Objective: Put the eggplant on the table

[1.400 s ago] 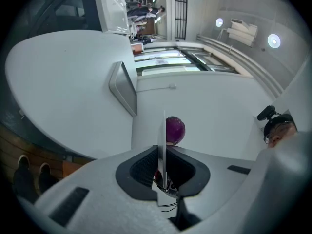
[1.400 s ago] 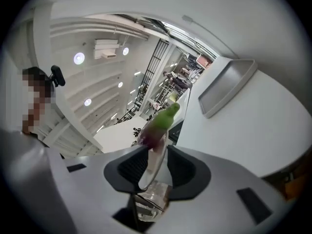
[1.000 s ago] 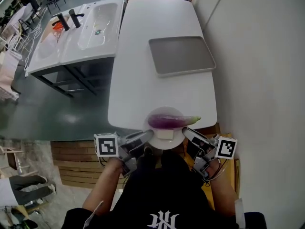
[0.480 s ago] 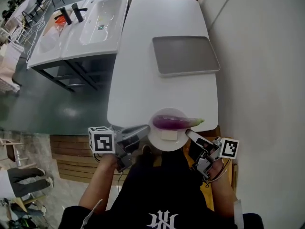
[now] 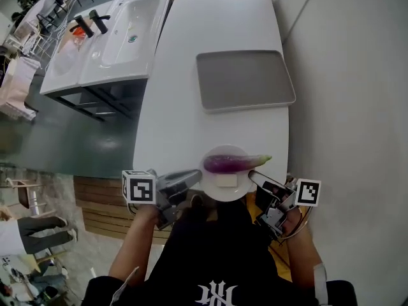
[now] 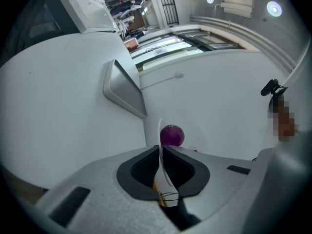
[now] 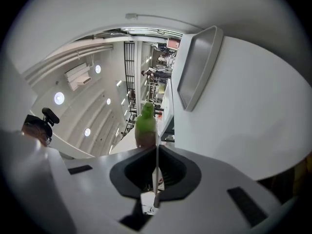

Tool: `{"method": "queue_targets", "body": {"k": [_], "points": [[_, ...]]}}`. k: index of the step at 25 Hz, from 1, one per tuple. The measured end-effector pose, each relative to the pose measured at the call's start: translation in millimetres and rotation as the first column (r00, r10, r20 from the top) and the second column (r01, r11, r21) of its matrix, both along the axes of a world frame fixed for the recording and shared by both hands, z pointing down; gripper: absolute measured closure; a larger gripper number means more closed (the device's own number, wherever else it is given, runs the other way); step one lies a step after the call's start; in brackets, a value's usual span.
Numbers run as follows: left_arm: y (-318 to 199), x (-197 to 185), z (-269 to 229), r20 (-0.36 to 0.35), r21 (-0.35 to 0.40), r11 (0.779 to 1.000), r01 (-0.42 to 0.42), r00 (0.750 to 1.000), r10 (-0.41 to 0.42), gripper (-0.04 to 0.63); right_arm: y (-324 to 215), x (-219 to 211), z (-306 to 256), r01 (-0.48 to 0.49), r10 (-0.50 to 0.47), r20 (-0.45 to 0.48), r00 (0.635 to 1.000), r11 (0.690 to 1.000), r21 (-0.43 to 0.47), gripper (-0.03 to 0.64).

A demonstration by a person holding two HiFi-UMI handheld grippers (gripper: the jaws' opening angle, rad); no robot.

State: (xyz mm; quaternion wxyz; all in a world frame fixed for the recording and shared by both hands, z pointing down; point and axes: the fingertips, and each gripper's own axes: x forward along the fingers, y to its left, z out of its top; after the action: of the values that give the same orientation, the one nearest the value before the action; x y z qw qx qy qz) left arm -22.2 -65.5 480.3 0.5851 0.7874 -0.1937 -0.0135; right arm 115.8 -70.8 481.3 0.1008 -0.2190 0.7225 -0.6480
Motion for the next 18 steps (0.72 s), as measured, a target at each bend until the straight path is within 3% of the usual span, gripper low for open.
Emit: {"method": "queue_targets", "body": {"k": [11, 18], "points": [[-42.7, 34.9, 26.7, 0.124, -0.028, 0.998, 0.057, 0.991, -0.053, 0.572, -56.3, 34.1, 30.1, 0.089, -0.089, -0.061, 0.994, 0.996, 0.005, 0.604], [-70.2, 35.4, 62.4, 0.185, -0.036, 0.997, 0.071, 0.981, -0.063, 0.572, -88.6, 32.4, 67.6, 0.104, -0.105, -0.128, 0.986, 0.994, -0.008, 0.604]]}}
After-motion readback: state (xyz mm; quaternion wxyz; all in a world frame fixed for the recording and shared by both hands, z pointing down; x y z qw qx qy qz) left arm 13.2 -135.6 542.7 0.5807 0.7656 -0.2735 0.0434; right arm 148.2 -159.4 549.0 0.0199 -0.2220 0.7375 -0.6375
